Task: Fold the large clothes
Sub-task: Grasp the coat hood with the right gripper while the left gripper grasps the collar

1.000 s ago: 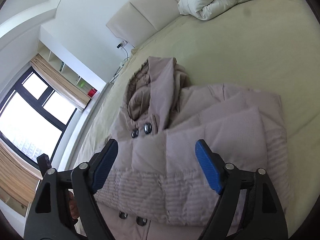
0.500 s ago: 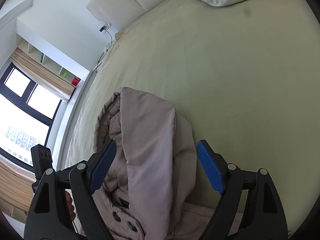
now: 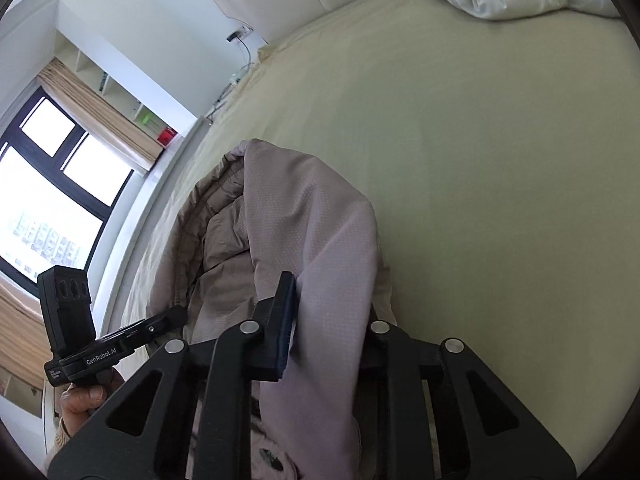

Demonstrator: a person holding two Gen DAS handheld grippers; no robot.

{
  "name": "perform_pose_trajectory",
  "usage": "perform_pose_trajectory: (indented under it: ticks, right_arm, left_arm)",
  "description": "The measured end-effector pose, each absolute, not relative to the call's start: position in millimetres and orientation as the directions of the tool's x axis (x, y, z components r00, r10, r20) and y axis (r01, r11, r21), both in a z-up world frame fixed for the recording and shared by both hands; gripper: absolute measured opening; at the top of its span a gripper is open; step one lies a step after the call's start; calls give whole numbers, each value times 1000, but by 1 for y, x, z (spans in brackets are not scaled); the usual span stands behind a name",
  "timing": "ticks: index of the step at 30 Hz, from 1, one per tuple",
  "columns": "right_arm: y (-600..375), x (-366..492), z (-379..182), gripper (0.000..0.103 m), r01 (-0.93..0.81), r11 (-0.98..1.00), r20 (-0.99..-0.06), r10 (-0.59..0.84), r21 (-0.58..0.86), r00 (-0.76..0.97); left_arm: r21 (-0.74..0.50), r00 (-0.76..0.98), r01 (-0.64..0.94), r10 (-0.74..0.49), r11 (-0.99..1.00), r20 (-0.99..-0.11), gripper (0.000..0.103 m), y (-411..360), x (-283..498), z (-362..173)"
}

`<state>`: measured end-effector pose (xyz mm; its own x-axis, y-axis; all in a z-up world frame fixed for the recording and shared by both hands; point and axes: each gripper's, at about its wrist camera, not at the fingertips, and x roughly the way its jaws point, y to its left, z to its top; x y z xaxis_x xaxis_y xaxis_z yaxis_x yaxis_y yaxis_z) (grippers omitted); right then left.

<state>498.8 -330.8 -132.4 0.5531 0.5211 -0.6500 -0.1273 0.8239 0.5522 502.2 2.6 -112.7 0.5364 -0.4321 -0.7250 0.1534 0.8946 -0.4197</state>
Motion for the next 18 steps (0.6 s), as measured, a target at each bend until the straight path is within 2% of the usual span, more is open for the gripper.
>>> perform_pose_trajectory:
  ticks: [6,9,12,18]
  right_arm:
    - [-343,391,-84,18,-269,788,-519,580,554,628]
    - [-346,328,-80,18,-314,764,-476,611,564,633]
    - [-352,273,-95,18,-285,755,-477,611,591,631]
    - [-372,175,-125,20,-188,733,-468,587,654,661]
  left_arm:
    - [-349,665,260,-429,900,-611,20,3,395,-69]
    - [-317,689,287,-424,904,-588,20,0,344,-74]
    - [-368,688,276,-450,888,-570,21,5,304,-93]
    - [-384,628,174,-402,907,-666,28,30,242,-138]
